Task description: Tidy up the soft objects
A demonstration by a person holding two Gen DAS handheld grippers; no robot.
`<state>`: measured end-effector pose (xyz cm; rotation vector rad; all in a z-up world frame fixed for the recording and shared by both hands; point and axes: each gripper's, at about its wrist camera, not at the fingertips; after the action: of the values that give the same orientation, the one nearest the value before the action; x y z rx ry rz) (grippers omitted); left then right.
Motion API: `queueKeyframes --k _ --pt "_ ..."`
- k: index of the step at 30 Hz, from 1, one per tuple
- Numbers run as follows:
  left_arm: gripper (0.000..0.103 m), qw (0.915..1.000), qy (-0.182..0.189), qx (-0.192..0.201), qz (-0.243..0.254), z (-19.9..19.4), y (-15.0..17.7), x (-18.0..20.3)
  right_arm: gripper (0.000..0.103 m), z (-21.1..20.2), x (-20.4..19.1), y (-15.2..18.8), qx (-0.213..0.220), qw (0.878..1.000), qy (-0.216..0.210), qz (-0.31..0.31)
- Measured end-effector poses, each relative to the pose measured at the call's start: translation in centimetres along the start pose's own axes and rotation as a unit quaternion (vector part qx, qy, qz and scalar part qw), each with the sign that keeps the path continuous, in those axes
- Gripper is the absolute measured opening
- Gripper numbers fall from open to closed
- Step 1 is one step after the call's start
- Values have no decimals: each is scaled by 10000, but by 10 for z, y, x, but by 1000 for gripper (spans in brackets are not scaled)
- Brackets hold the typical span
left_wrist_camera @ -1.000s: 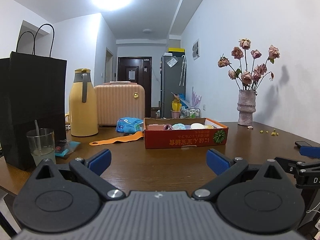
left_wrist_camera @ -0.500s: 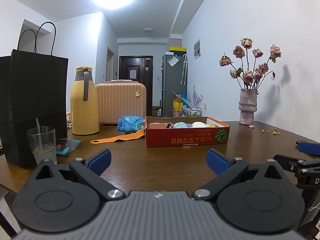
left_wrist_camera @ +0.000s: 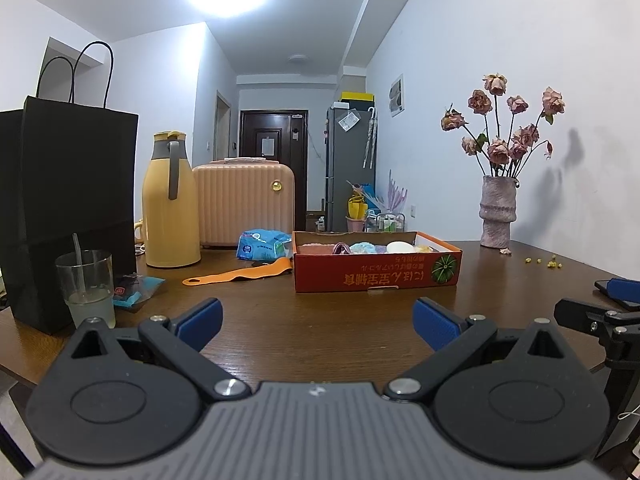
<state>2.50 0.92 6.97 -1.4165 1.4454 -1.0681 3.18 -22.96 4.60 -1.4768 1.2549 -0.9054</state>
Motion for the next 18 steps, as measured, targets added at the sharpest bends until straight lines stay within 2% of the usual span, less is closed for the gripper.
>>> queueKeyframes --k 6,18 --pt "103 10000 19 18 26 0 0 1 103 0 -4 1 17 9998 36 -174" --pt "103 9998 -20 206 29 -6 -2 2 103 -2 -3 2 73 9999 16 -110"
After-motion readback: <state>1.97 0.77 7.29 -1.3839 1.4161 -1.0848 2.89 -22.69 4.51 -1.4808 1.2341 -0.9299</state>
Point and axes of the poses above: each gripper's, at about its wrist camera, not at the fingertips, and z roughly the way its jaws point, x to its right, y to its underside, and after that the axes turned 7 degrees about -x, right-handed
